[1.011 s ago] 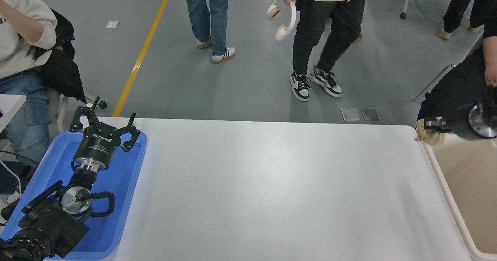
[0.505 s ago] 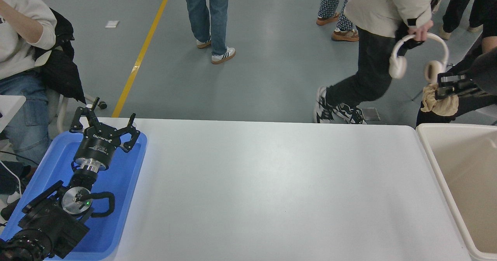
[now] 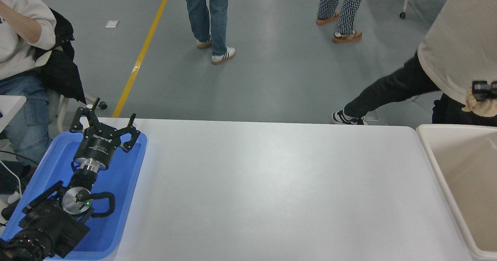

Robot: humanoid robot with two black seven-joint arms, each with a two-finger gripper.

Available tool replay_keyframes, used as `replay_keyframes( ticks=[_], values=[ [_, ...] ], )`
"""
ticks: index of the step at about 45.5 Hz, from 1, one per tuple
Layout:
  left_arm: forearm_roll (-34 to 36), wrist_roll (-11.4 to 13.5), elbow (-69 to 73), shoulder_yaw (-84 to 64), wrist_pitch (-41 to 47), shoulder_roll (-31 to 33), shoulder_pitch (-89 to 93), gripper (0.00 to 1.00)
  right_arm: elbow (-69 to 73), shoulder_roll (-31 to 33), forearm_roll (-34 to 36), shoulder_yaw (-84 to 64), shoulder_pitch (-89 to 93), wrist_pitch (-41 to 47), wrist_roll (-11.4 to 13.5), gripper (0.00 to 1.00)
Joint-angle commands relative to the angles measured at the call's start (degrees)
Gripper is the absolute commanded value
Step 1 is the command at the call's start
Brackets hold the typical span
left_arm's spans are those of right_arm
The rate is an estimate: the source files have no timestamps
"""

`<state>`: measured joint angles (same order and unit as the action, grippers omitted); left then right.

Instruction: Pick up paper ball place in dustbin

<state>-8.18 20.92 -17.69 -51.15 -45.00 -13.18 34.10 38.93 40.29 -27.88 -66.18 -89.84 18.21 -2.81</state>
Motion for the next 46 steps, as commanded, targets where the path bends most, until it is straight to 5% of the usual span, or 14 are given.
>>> replay_keyframes(
  ticks=[1, 25, 39, 46],
  values=[
    [0.0, -0.1, 0.0, 0.0, 0.0, 0.0, 0.0, 1.00, -19.7, -1.0, 11.2, 4.4, 24.2, -7.0, 0.4, 0.00],
    [0.0, 0.0, 0.0, 0.0, 0.0, 0.0, 0.0, 1.00, -22.8, -7.3, 19.1, 25.7, 49.8, -28.8, 1.1, 0.00],
    [0.0, 0.0, 0.0, 0.0, 0.0, 0.0, 0.0, 1.00, -23.2, -8.3, 19.2, 29.7, 51.7, -30.0, 1.0, 0.00],
    [0.0, 0.0, 0.0, 0.0, 0.0, 0.0, 0.0, 1.00, -23.2, -7.9, 19.2, 29.8, 51.3, -30.9, 0.9, 1.00]
  ],
)
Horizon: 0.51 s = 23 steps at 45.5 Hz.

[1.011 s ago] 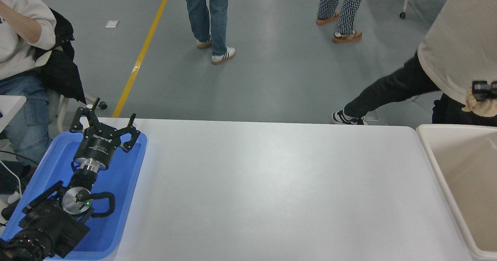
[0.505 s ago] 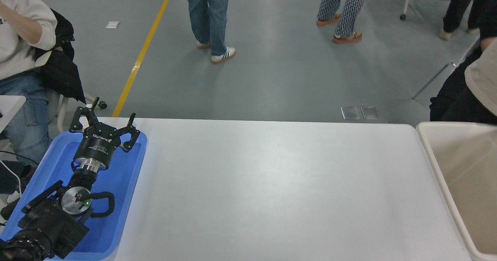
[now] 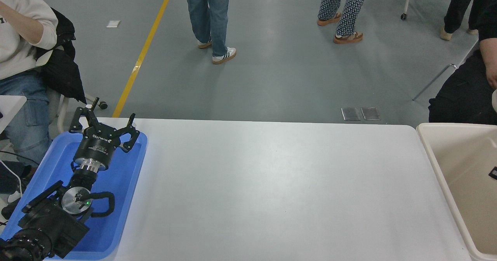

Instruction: Pick up paper ball place in dustbin

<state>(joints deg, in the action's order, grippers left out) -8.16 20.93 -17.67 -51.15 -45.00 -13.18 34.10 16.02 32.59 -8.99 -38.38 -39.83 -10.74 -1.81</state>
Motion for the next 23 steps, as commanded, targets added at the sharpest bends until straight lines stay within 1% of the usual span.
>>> replay_keyframes(
  ticks=[1, 10, 15, 19, 23],
  values=[
    [0.0, 0.0, 0.0, 0.0, 0.0, 0.0, 0.0, 1.00, -0.2, -0.2, 0.3, 2.0, 1.2, -2.0, -0.1, 1.00],
    [0.0, 0.0, 0.0, 0.0, 0.0, 0.0, 0.0, 1.00, 0.4, -0.2, 0.3, 3.3, -0.2, -1.0, -0.1, 1.00],
    [0.0, 0.0, 0.0, 0.0, 0.0, 0.0, 0.0, 1.00, 1.0, 0.5, 0.3, 6.7, -2.7, -0.9, -0.1, 1.00],
    [0.0, 0.0, 0.0, 0.0, 0.0, 0.0, 0.0, 1.00, 0.8, 1.8, 0.3, 14.2, -3.9, -0.7, -0.4, 1.00],
    [-0.1, 0.0, 0.0, 0.0, 0.0, 0.0, 0.0, 1.00, 0.8, 2.2, 0.2, 27.3, -7.2, -0.9, -0.8, 1.00]
  ],
)
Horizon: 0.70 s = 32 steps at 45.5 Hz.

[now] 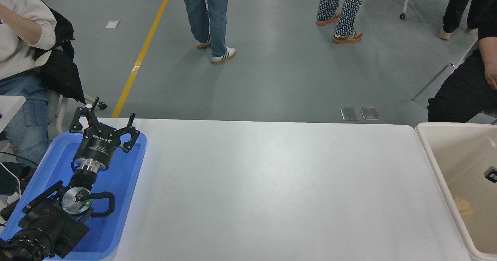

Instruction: Pick up paper ball place in dustbin

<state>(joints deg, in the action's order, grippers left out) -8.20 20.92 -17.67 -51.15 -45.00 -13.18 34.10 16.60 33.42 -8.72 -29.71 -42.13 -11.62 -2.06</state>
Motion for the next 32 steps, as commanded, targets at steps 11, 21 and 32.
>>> replay_keyframes(
  ticks=[11, 21, 32],
  values=[
    [-0.1, 0.0, 0.0, 0.0, 0.0, 0.0, 0.0, 1.00, 7.7, 1.6, -1.1, 60.0, -8.1, 0.6, -0.6, 1.00],
    [-0.1, 0.0, 0.0, 0.0, 0.0, 0.0, 0.0, 1.00, 23.1, 3.8, -1.3, 81.4, -0.4, 1.9, -3.7, 1.00],
    [-0.1, 0.0, 0.0, 0.0, 0.0, 0.0, 0.0, 1.00, 32.9, 0.4, -2.2, 100.0, 14.0, 15.2, -12.5, 1.00]
  ],
)
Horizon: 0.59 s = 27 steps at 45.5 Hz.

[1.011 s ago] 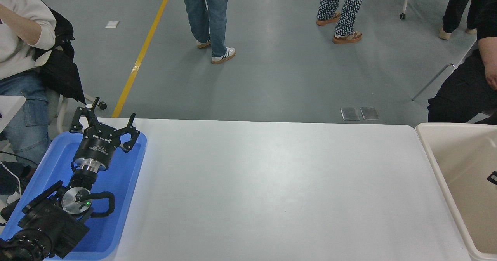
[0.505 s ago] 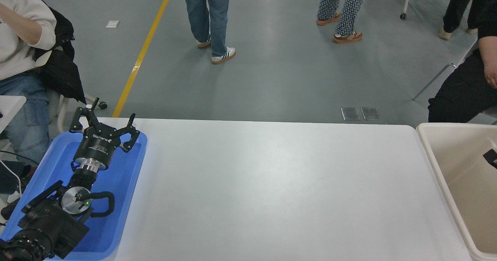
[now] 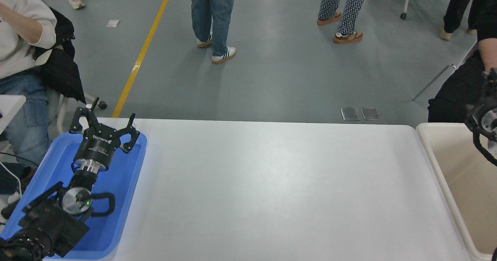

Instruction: Pick up paper ball place in dustbin

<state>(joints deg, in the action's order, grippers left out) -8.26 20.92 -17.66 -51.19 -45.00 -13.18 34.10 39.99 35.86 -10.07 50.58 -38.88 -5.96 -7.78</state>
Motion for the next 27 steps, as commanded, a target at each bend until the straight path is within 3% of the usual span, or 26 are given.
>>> replay_keyframes(
  ticks=[1, 14, 27],
  values=[
    [0.0, 0.0, 0.0, -0.1, 0.0, 0.0, 0.0, 1.00, 9.5, -2.6, -1.0, 20.6, 11.9, 10.5, -7.6, 1.00],
    [0.0, 0.0, 0.0, 0.0, 0.0, 0.0, 0.0, 1.00, 9.4, -9.0, -1.3, 23.3, 22.9, 20.0, -20.9, 1.00],
    [0.0, 0.0, 0.0, 0.0, 0.0, 0.0, 0.0, 1.00, 7.3, -11.3, -1.4, 21.3, 25.4, 20.1, -21.1, 1.00]
  ],
)
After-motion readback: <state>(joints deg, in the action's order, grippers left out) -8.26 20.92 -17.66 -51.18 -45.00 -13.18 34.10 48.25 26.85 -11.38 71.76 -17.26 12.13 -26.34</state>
